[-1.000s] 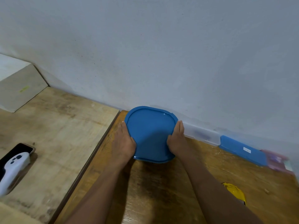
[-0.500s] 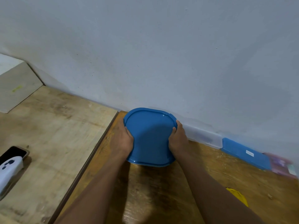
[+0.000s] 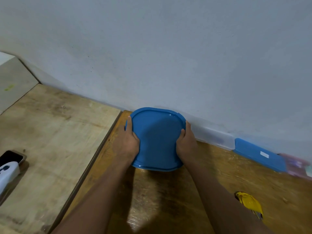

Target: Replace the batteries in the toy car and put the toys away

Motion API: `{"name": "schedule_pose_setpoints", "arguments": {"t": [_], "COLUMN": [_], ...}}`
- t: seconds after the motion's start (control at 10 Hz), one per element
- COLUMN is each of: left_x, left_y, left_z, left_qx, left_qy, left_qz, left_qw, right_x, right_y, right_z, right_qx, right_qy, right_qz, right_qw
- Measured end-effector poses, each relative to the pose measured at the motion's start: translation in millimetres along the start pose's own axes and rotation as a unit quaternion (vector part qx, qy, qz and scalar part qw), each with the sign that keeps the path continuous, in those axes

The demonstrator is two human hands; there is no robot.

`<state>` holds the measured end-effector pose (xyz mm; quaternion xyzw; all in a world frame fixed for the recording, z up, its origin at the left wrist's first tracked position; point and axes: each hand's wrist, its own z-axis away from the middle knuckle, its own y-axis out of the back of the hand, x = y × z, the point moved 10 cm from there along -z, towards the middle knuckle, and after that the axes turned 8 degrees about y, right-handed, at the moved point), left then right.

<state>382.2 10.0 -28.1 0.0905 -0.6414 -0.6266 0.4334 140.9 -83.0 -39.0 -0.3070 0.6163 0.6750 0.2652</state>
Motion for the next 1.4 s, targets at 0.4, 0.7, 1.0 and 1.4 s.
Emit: {"name": "schedule_pose_setpoints", "arguments": {"t": [0.4,0.7,1.0,1.4], "left_x": [5,-4,-25,53], "left_y": [11,24,37,70], "left_z": [-7,-36,-18,27], "left_qx": [-0.017,0.013,0.019,0.01], "left_qy": [-0.016,-0.017,0.068,-0.101], "left_qz": [0.057,0.092,0.193,0.089], "left_qw": [0.998,0.996,0.979,0.991], "right_x": [-6,-19,-9,-35], "right_y": [7,-7,5,74], "right_z": [10,5,16,46], "right_qx": [0.008,0.033,0.02,-0.033], "right_qy": [-0.037,-0.049,-0.058,0.027], "right_qz": [-0.09,-0.112,-0.102,-0.055], "right_qw": [0.995,0.992,0.993,0.998]}}
